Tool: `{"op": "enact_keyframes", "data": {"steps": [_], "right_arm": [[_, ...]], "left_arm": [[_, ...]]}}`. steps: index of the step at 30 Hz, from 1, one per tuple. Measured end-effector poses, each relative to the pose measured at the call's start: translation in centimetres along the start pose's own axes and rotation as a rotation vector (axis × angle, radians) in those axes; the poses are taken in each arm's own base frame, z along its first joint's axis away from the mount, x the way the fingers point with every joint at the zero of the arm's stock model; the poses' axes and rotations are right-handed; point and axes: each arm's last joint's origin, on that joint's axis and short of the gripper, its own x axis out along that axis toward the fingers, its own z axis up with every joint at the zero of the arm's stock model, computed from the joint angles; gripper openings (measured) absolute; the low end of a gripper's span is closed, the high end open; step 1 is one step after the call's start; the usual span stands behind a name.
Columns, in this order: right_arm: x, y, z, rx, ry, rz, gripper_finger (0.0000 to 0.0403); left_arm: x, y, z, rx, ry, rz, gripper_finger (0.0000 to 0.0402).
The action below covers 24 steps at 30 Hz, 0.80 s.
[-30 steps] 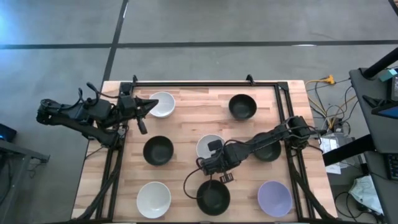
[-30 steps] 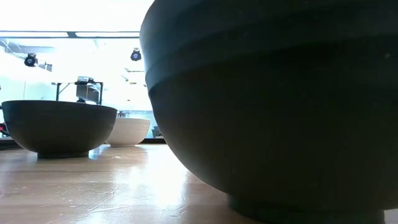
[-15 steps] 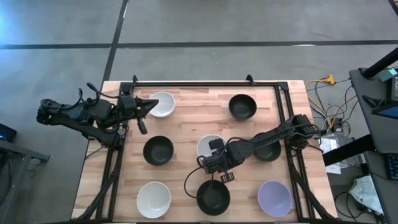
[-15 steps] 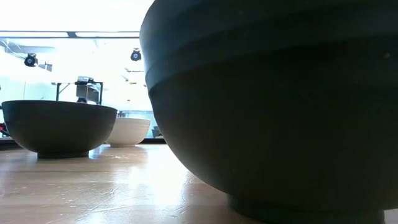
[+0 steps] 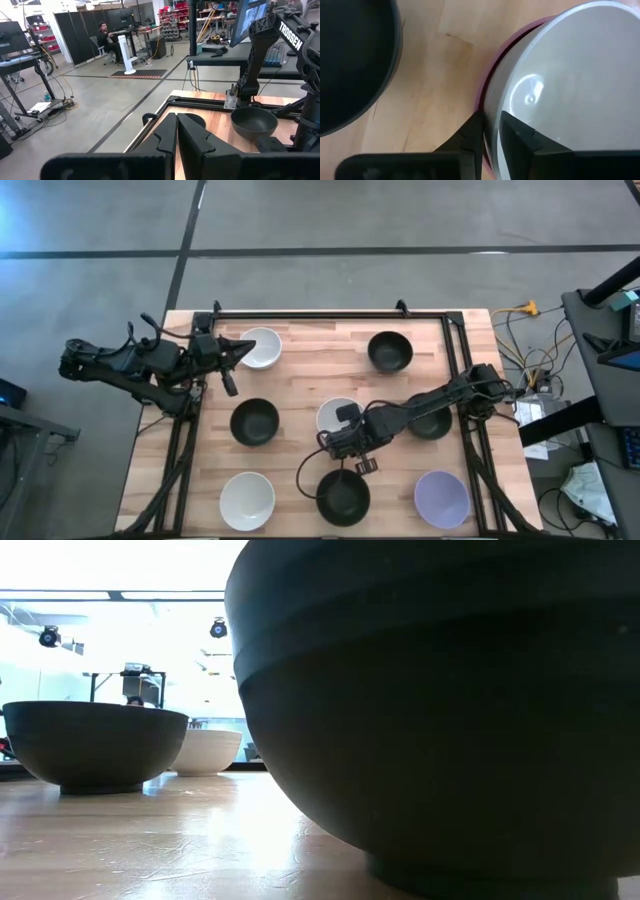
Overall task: Nest bowls inside each other
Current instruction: Stack the top right white bowl on top of the pink bowl
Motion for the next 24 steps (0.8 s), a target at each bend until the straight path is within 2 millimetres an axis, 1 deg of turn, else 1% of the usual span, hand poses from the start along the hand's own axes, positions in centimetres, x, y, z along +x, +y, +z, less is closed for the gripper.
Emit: {"op": "enact_keyframes", "data": {"steps": [3, 8, 11, 14, 20, 24], "right_arm": [[0.0, 0.0, 0.0, 0.012, -0.001, 0.001, 0.0073], [0.0, -0.2, 0.0, 0.048, -0.003, 0.003, 0.0118], [-0.2, -0.4, 0.2, 0.066, -0.011, 0.001, 0.0142], [-0.6, -0.4, 0.3, 0.068, -0.021, 0.0, 0.0157], [-1.3, -0.5, 0.8, 0.069, -0.046, -0.001, 0.0163], [-1.5, -0.4, 0.9, 0.068, -0.056, 0.001, 0.0148]], "left_arm": [[0.0, 0.0, 0.0, 0.0, 0.0, 0.001, 0.0], [0.0, 0.0, 0.0, 0.0, 0.0, 0.003, 0.0], [0.0, 0.0, 0.0, 0.0, 0.0, 0.003, 0.0], [0.0, 0.0, 0.0, 0.001, 0.001, 0.003, 0.0], [0.1, 0.0, 0.0, 0.0, 0.001, 0.003, 0.0], [0.1, -0.1, 0.0, 0.002, 0.003, 0.002, 0.0]]}}
